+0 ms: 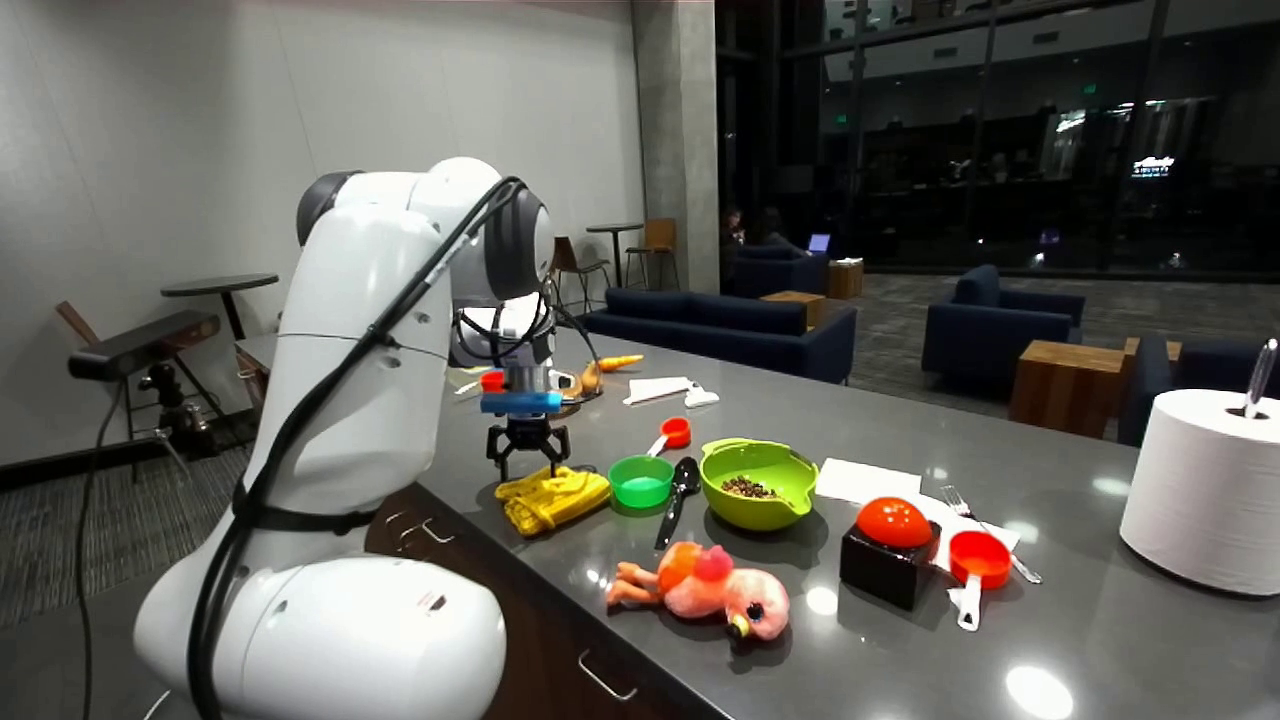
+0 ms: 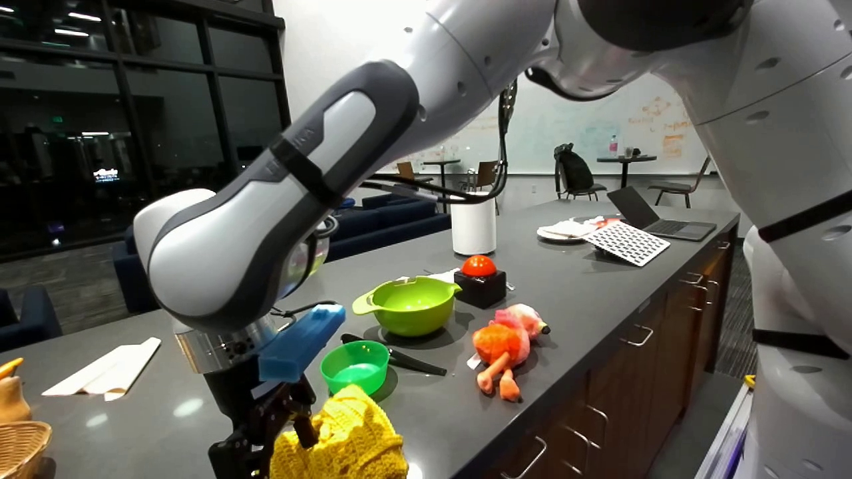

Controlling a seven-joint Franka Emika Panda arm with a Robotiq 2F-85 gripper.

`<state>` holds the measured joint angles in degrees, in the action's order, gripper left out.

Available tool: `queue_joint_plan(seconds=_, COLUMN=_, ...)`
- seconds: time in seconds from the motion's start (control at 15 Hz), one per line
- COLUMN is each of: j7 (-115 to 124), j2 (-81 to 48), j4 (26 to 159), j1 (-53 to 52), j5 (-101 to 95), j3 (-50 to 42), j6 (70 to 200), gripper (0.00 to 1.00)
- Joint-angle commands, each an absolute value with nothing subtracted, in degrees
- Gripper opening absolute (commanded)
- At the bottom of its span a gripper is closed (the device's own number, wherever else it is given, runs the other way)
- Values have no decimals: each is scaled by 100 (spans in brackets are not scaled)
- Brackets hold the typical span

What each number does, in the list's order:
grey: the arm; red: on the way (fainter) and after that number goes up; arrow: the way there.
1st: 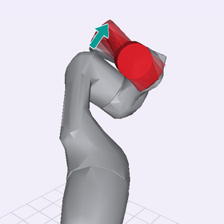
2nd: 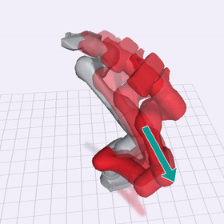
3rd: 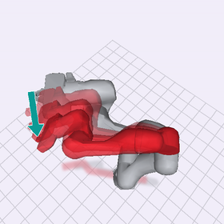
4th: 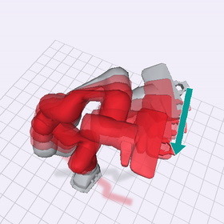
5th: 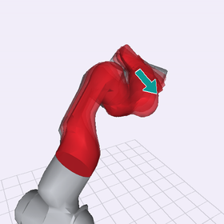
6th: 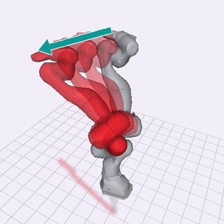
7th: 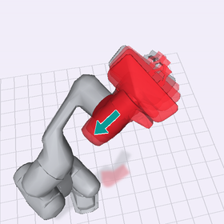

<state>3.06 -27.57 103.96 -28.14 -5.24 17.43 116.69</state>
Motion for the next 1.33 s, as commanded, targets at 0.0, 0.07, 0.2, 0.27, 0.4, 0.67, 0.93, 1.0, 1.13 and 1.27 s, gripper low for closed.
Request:
queue_joint_plan(seconds=0.0, j7=-78, j2=-2977, j4=10197, j1=-2791, j5=-619, j3=1818, j6=11639, gripper=100)
queue_joint_plan(seconds=0.07, j7=-197, j2=-3054, j4=10179, j1=-2784, j5=-625, j3=1826, j6=11732, gripper=100)
queue_joint_plan(seconds=0.2, j7=-371, j2=-3143, j4=10172, j1=-2769, j5=-601, j3=1840, j6=11897, gripper=100)
queue_joint_plan(seconds=0.27, j7=-440, j2=-3183, j4=10155, j1=-2778, j5=-615, j3=1839, j6=11949, gripper=75)
queue_joint_plan(seconds=0.4, j7=-506, j2=-3209, j4=10107, j1=-2798, j5=-651, j3=1830, j6=11962, gripper=68)
queue_joint_plan(seconds=0.67, j7=-618, j2=-3202, j4=9978, j1=-2819, j5=-701, j3=1828, j6=11885, gripper=39)
queue_joint_plan(seconds=0.93, j7=-603, j2=-3178, j4=9885, j1=-2852, j5=-734, j3=1829, j6=11836, gripper=7)
queue_joint_plan(seconds=1.0, j7=-560, j2=-3174, j4=9836, j1=-2875, j5=-732, j3=1825, j6=11776, gripper=0)
queue_joint_plan(seconds=1.13, j7=-502, j2=-3177, j4=9740, j1=-2922, j5=-742, j3=1817, j6=11659, gripper=0)
queue_joint_plan(seconds=1.27, j7=-411, j2=-3155, j4=9643, j1=-2963, j5=-733, j3=1803, j6=11499, gripper=1)
